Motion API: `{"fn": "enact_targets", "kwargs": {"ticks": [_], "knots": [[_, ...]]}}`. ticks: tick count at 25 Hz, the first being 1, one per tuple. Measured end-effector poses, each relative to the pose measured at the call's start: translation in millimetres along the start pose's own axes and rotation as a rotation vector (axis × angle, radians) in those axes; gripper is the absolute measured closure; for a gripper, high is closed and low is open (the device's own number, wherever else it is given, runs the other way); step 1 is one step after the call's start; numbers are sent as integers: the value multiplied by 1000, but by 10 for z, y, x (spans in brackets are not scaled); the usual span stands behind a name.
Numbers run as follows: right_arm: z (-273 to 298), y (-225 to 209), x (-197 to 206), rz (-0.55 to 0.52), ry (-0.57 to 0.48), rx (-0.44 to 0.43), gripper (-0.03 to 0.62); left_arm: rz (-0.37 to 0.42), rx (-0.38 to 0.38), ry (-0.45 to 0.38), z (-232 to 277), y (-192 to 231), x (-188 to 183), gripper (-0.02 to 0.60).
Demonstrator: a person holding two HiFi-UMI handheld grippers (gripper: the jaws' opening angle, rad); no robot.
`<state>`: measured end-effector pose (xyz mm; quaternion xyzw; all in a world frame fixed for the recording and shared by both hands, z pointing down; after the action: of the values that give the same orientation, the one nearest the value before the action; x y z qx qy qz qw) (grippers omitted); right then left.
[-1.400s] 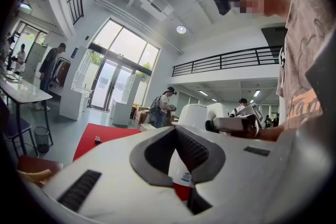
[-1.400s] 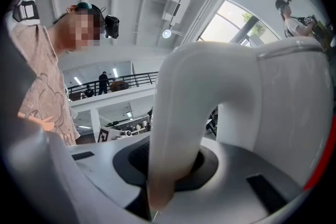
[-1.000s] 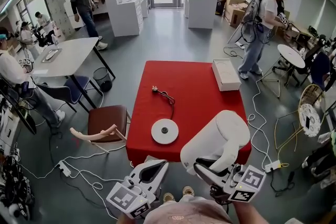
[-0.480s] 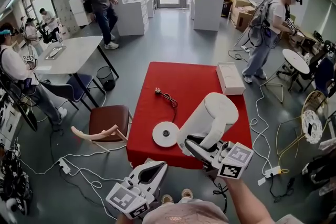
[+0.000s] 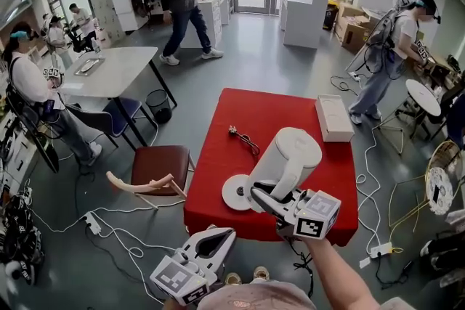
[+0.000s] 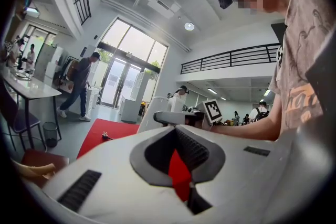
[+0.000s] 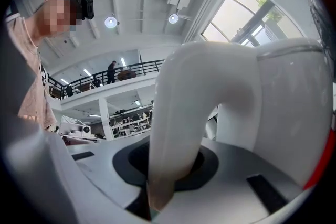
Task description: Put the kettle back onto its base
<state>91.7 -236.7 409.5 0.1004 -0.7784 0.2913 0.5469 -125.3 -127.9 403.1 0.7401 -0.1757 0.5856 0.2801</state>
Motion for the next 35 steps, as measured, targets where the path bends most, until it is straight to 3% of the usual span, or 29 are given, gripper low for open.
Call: {"fn": "enact_targets", "kwargs": {"ticks": [15, 35], "knots": [[557, -533, 569, 97, 77, -25, 523, -9, -29, 42, -58, 223, 19, 583], [790, -340, 939, -42, 203, -100, 523, -39, -66, 68, -137, 280, 99, 583]]}}
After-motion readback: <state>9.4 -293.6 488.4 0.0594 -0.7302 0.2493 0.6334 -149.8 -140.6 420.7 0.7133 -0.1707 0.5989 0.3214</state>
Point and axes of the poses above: the fingertips, and each gripper's own axes: z forward along the fingers, y to its left, x out of its underside, the point moved 10 cm from there along -z, backward along the fingers, and after that the axes turned 14 degrees about -y, right-handed, at the moved point
